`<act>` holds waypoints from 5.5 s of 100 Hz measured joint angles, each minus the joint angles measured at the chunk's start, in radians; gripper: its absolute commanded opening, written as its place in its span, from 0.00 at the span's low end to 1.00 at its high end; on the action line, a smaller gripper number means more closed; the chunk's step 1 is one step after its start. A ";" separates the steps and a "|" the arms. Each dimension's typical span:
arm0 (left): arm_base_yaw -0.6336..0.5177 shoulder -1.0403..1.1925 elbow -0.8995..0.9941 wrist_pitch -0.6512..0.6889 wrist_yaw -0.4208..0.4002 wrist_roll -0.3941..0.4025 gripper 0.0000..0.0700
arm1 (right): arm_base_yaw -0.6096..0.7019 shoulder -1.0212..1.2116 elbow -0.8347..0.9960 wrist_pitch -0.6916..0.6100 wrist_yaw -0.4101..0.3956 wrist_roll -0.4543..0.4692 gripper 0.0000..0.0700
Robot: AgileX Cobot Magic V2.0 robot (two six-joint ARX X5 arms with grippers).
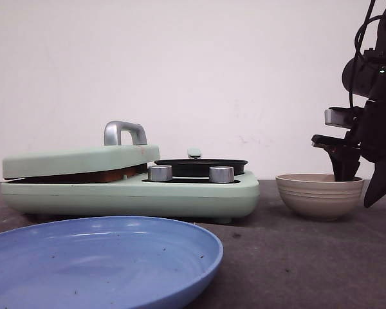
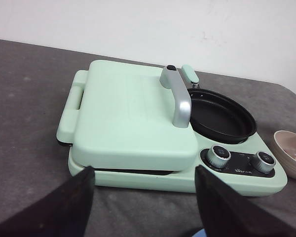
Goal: Make breakfast with bread and shrimp
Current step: 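Lower the right gripper to the beige shrimp bowl rim and grasp it, then lift the bowl with the right gripper over the frying pan, then tilt the bowl with the right gripper to pour shrimp into the pan, then carry the empty bowl back and lower it onto the table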
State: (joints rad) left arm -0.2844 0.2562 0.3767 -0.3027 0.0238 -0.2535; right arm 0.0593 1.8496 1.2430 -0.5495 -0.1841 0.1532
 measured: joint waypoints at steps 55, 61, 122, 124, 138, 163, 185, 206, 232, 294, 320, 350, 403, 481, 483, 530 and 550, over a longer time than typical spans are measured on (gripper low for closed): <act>0.000 0.000 0.000 0.000 0.000 0.000 0.48 | 0.000 0.000 0.000 -0.018 -0.006 0.001 0.20; 0.000 0.000 0.000 0.000 0.000 0.000 0.48 | 0.000 0.000 0.000 -0.018 -0.007 0.001 0.13; 0.000 0.000 0.000 -0.005 0.000 0.000 0.48 | 0.000 0.000 0.004 -0.008 -0.045 0.032 0.00; 0.000 0.000 0.000 -0.006 0.000 0.000 0.48 | 0.000 0.000 0.004 -0.008 -0.045 0.032 0.00; 0.000 0.000 0.000 -0.006 0.000 0.000 0.48 | 0.000 -0.023 0.004 -0.006 -0.041 0.035 0.00; 0.000 0.000 0.000 -0.006 0.000 0.000 0.48 | 0.002 -0.146 0.004 0.039 -0.035 0.043 0.00; 0.000 0.000 0.000 -0.007 0.000 0.000 0.48 | 0.036 -0.241 0.004 0.126 -0.030 0.065 0.00; 0.000 0.000 0.000 -0.007 0.001 0.000 0.48 | 0.132 -0.272 0.004 0.274 -0.013 0.100 0.00; 0.000 0.000 0.000 -0.007 0.001 0.000 0.48 | 0.248 -0.254 0.004 0.473 0.101 0.132 0.00; 0.000 0.000 0.000 -0.007 0.001 0.000 0.48 | 0.437 -0.143 0.004 0.906 0.390 -0.340 0.00; 0.000 0.000 0.000 -0.008 0.001 0.000 0.48 | 0.487 -0.084 0.004 1.053 0.496 -0.627 0.00; 0.000 0.000 0.000 -0.052 0.001 0.000 0.48 | 0.505 0.042 0.004 1.204 0.578 -0.956 0.00; 0.000 0.000 0.000 -0.052 0.001 0.003 0.48 | 0.517 0.075 0.004 1.422 0.642 -1.251 0.00; 0.000 0.000 0.000 -0.055 0.001 0.003 0.48 | 0.519 0.054 0.004 1.263 0.989 -0.912 0.01; 0.000 0.000 0.000 -0.056 0.001 0.003 0.48 | 0.521 0.046 0.004 1.237 1.000 -0.893 0.01; 0.000 0.000 0.000 -0.129 0.001 0.003 0.48 | 0.444 -0.267 0.004 0.529 0.855 -0.340 0.01; 0.000 0.000 0.000 -0.129 0.001 0.003 0.48 | 0.326 -0.389 0.004 0.215 0.608 -0.118 0.01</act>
State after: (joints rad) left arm -0.2848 0.2562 0.3767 -0.4313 0.0250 -0.2501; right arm 0.3855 1.4601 1.2472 -0.3347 0.4236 0.0353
